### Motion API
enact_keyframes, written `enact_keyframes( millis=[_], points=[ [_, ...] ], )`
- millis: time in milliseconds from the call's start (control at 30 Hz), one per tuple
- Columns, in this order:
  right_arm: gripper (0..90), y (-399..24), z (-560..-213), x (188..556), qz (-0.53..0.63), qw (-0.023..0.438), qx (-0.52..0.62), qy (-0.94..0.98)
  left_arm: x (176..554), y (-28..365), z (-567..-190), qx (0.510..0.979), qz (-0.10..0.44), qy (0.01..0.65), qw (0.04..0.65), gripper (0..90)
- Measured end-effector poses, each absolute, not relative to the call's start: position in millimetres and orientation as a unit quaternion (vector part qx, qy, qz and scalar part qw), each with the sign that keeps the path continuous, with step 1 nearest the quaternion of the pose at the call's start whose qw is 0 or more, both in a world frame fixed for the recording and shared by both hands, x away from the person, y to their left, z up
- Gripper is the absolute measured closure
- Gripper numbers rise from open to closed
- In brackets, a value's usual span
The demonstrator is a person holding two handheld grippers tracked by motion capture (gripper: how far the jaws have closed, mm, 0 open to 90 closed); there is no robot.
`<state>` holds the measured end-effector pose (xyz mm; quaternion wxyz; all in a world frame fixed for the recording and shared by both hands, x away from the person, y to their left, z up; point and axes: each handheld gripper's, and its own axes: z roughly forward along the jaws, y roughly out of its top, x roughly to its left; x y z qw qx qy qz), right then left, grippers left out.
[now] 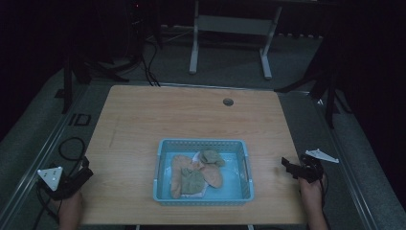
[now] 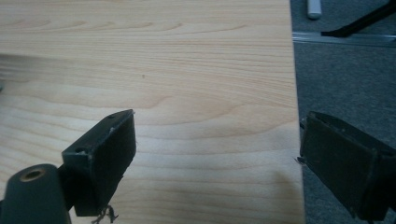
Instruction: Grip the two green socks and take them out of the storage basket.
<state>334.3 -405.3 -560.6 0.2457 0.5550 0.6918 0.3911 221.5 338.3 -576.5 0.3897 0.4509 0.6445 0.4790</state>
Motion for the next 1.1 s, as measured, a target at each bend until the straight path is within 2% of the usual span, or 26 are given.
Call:
enact_keyframes(
  millis=[167,467,567,733,867,1100],
  points=[
    [10.3,-405.0,-560.1,334.4,0.39,0.231,0.536,0.712,222.8,339.6,-576.5,0.458,0.469,0.644,0.396,1.3],
    [10.4,-406.8,-552.8,328.7,0.326,0.158,0.452,0.815,222.9,339.4,-576.6,0.468,0.464,0.637,0.401,1.3],
    [10.4,-406.9,-548.7,326.8,0.309,0.15,0.435,0.832,223.9,339.1,-576.7,0.479,0.456,0.631,0.404,1.3],
    [13.0,-404.8,-537.6,323.1,0.248,0.11,0.387,0.881,224.4,339.2,-576.9,0.487,0.451,0.627,0.408,1.3],
    [12.7,-396.1,-533.1,321.2,0.2,0.06,0.344,0.915,224.5,339.1,-576.9,0.49,0.449,0.624,0.41,1.3],
    [13.3,-380.1,-526.0,322.0,0.109,0.016,0.271,0.956,225.3,337.6,-577.0,0.498,0.448,0.62,0.409,1.3]
  ],
)
